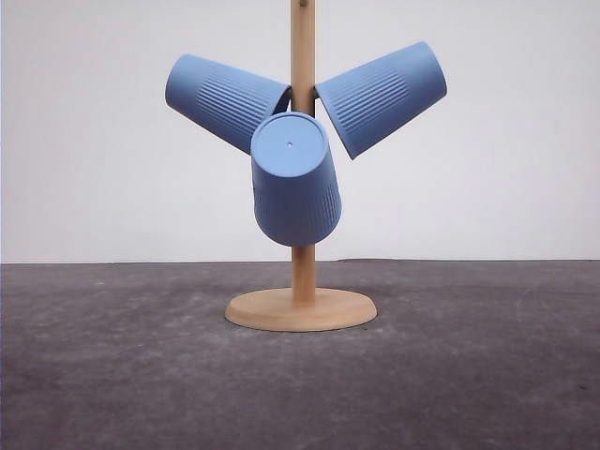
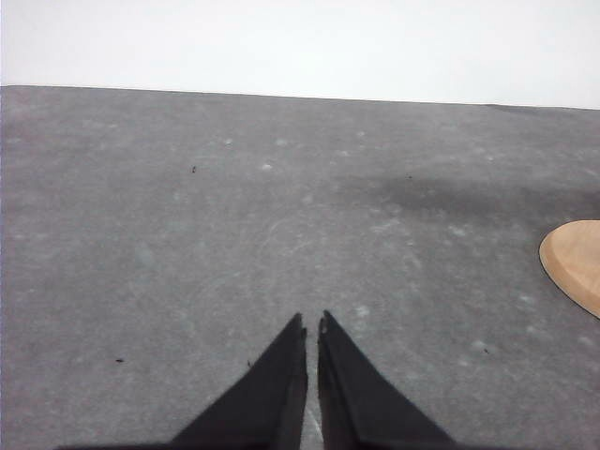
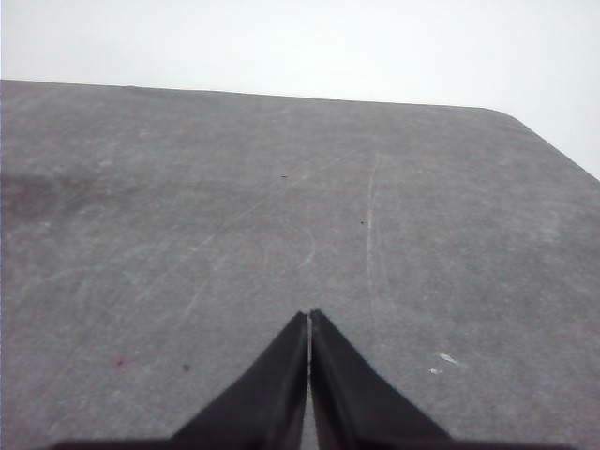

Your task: Place three cups

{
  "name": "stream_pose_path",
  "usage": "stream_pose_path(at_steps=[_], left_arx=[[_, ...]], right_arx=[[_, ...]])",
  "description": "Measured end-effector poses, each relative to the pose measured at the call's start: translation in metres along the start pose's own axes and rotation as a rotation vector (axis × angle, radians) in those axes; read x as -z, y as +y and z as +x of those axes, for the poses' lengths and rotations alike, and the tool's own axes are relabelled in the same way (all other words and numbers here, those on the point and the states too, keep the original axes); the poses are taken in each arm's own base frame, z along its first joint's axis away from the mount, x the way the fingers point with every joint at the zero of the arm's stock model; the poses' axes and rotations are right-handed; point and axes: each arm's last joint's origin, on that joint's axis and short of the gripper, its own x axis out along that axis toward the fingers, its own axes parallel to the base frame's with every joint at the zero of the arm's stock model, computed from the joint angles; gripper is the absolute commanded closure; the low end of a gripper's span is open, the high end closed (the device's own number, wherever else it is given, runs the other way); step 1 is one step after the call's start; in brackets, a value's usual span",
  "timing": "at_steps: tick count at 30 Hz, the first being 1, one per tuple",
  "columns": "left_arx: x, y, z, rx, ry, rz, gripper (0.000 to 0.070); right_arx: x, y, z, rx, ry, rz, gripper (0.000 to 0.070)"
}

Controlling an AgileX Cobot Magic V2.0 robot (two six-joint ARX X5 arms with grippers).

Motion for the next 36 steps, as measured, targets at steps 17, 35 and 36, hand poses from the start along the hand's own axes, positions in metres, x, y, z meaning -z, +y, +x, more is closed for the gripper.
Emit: stream_pose_path(at_steps=[17, 35, 36], left_arx=[[0.0000, 0.0000, 0.0000, 0.000, 0.000, 0.000, 0.0700], [0.0000, 0.0000, 0.0000, 0.000, 0.000, 0.000, 0.0700], [0.0000, 0.0000, 0.0000, 0.000, 0.000, 0.000, 0.0700]], right_arx=[[0.0000, 0.0000, 0.0000, 0.000, 0.000, -0.002, 0.0700], [0.0000, 0.0000, 0.0000, 0.000, 0.000, -0.002, 0.0700], [0.0000, 0.0000, 0.0000, 0.000, 0.000, -0.002, 0.0700]])
